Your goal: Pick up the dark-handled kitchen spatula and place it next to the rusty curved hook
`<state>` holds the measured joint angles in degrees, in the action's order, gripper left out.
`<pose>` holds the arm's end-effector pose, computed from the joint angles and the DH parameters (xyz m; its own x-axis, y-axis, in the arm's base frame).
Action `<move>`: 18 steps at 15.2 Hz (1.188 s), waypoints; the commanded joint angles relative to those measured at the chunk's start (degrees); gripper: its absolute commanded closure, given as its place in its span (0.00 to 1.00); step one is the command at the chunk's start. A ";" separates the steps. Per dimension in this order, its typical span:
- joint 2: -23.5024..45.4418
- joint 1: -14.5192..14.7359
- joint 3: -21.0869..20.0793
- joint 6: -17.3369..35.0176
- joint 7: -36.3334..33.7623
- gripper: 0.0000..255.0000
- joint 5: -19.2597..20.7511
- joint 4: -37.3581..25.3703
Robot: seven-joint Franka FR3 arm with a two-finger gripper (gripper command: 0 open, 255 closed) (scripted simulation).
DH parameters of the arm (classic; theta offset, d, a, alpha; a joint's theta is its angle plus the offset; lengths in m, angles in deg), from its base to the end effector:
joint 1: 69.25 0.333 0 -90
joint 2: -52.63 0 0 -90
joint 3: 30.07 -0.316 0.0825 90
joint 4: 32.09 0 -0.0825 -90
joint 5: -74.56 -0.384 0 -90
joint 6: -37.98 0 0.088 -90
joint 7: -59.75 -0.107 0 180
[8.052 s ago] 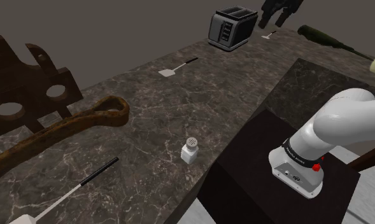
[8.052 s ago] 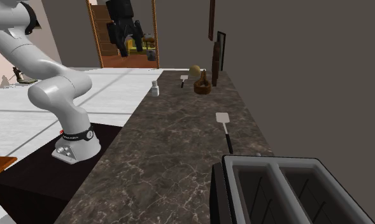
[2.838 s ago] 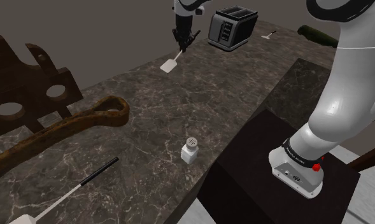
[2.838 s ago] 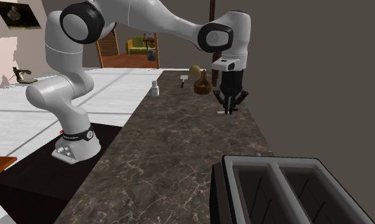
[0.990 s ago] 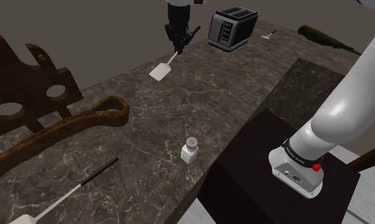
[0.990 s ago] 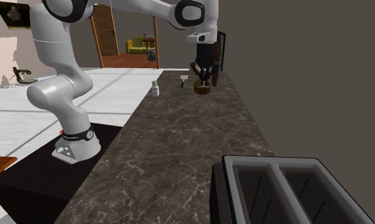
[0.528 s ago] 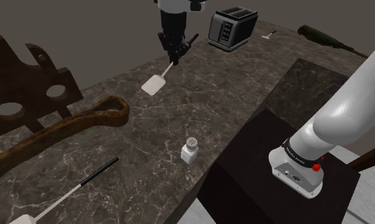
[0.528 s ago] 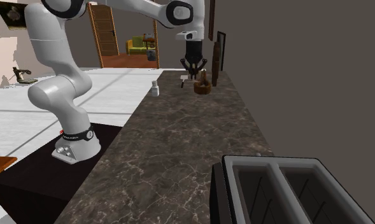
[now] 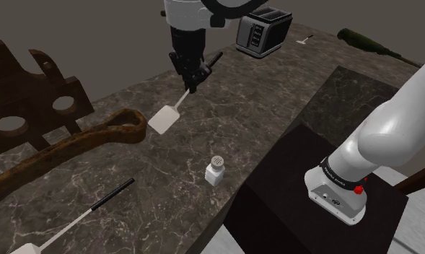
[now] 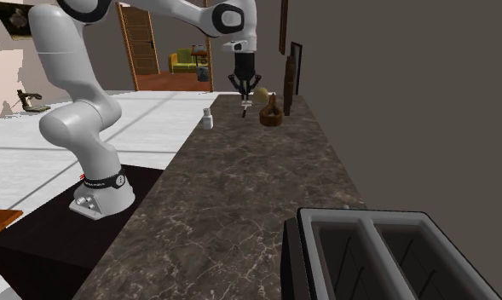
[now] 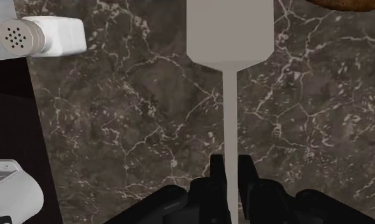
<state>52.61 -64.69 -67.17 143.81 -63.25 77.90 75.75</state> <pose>0.4195 0.3672 0.5002 0.1668 -0.9838 0.0659 -0.9859 -0.1673 -0.0008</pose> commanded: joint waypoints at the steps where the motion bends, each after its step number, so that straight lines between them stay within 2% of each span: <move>1: -0.26 1.37 -1.37 -0.11 -2.77 1.00 -0.26 0.27; 10: 3.08 8.07 -7.73 -1.52 -16.28 1.00 1.54 -2.85; 18: 11.71 16.86 -12.16 -4.35 -30.34 1.00 7.60 -10.49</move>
<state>62.96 -49.16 -78.90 140.37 -91.66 84.51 66.91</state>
